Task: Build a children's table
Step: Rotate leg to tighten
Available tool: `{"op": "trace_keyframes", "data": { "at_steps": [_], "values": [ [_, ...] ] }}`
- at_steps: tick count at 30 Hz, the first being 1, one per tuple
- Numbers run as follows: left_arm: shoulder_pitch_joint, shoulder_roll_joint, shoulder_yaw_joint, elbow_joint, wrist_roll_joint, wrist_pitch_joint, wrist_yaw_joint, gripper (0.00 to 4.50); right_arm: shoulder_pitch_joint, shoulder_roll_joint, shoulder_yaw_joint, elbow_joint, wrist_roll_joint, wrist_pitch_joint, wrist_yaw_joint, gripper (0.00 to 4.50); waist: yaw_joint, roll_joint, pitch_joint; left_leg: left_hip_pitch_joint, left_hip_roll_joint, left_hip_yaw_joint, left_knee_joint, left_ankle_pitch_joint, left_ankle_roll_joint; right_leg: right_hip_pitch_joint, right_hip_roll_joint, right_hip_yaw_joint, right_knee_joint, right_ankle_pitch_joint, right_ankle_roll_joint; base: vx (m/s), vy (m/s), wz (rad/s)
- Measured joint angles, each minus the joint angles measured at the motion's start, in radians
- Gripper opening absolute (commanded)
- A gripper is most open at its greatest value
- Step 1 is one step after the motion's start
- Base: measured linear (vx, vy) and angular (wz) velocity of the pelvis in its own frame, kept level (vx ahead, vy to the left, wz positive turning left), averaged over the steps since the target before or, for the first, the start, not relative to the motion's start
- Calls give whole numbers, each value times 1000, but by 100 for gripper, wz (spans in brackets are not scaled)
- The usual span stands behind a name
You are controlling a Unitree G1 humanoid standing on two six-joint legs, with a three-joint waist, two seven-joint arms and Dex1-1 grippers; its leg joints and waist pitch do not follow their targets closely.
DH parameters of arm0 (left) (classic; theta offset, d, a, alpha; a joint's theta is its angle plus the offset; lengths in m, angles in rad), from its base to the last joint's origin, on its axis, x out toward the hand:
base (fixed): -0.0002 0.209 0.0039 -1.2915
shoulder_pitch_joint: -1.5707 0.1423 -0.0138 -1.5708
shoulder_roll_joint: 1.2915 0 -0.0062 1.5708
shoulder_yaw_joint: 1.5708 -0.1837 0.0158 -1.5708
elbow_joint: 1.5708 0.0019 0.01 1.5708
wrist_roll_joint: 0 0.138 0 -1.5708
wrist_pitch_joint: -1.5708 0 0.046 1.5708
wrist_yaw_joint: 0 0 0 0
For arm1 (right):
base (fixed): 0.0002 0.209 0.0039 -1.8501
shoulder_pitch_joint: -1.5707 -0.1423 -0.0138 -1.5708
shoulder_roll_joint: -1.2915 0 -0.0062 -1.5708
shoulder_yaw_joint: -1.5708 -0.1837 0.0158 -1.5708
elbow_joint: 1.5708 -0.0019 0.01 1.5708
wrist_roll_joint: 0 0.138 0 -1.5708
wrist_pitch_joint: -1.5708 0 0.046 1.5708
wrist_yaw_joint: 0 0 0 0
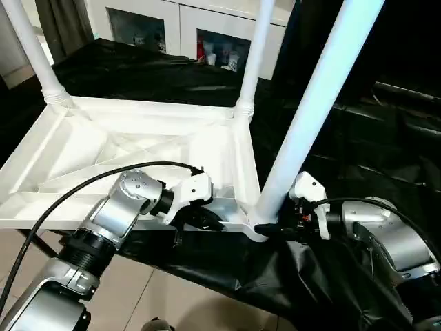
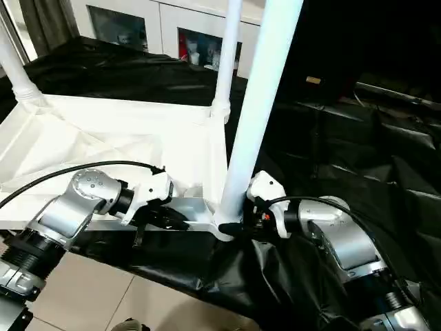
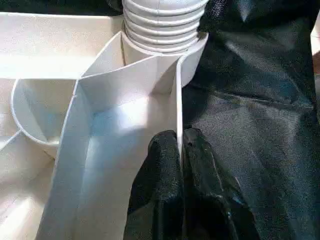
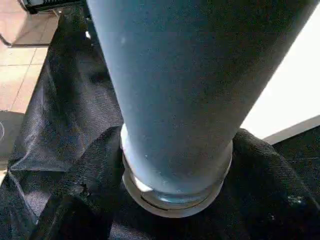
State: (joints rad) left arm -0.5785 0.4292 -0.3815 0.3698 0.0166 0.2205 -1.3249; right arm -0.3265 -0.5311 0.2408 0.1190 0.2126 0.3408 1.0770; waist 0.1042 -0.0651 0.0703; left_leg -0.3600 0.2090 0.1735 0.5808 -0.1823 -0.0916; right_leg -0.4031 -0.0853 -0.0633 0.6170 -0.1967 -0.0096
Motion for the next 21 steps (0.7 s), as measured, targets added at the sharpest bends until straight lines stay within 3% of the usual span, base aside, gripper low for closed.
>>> {"op": "trace_keyframes", "data": {
  "at_steps": [4, 11, 14, 17, 20, 21],
  "values": [
    [-11, -29, 9, 27, 21, 12, 76, 0, 8, 46, -31, 24, -17, 3, -87, 273, -1, -1, -1, 0, 0, 0, 4, 0, 0, 1, 0, 0, 3, 0, 0, 0, 0, 0],
    [-96, -170, 30, 173, 81, 63, 344, 0, -42, 268, -166, 175, -30, 29, -487, 272, -16, -5, -1, 2, -2, -1, 7, 0, -1, 0, -3, 1, 9, 3, 3, 0, 0, 0],
    [-164, -268, 60, 291, 96, 108, 501, 0, -125, 404, -236, 303, -34, 10, -735, 272, -19, -5, -1, 2, -2, -1, 7, 1, -2, 0, -3, 0, 9, 4, 3, 0, 0, 0],
    [-189, -329, 61, 336, 99, 128, 589, 0, -156, 445, -255, 357, -49, -21, -854, 272, -17, -4, -2, 2, -2, -1, 7, 1, -2, 1, -4, 1, 8, 5, 3, 0, 0, 0],
    [-203, -337, 62, 356, 100, 129, 597, 0, -157, 453, -257, 362, -60, -36, -868, 272, -14, -4, -2, 2, -2, -1, 6, 1, -2, 1, -4, 0, 8, 4, 4, 0, 0, 0],
    [-205, -338, 63, 360, 100, 128, 597, 0, -157, 454, -257, 363, -65, -39, -868, 307, -14, -4, -2, 1, -2, -1, 6, 1, -2, 1, -4, 0, 8, 4, 4, 0, 0, 0]
  ]
}}
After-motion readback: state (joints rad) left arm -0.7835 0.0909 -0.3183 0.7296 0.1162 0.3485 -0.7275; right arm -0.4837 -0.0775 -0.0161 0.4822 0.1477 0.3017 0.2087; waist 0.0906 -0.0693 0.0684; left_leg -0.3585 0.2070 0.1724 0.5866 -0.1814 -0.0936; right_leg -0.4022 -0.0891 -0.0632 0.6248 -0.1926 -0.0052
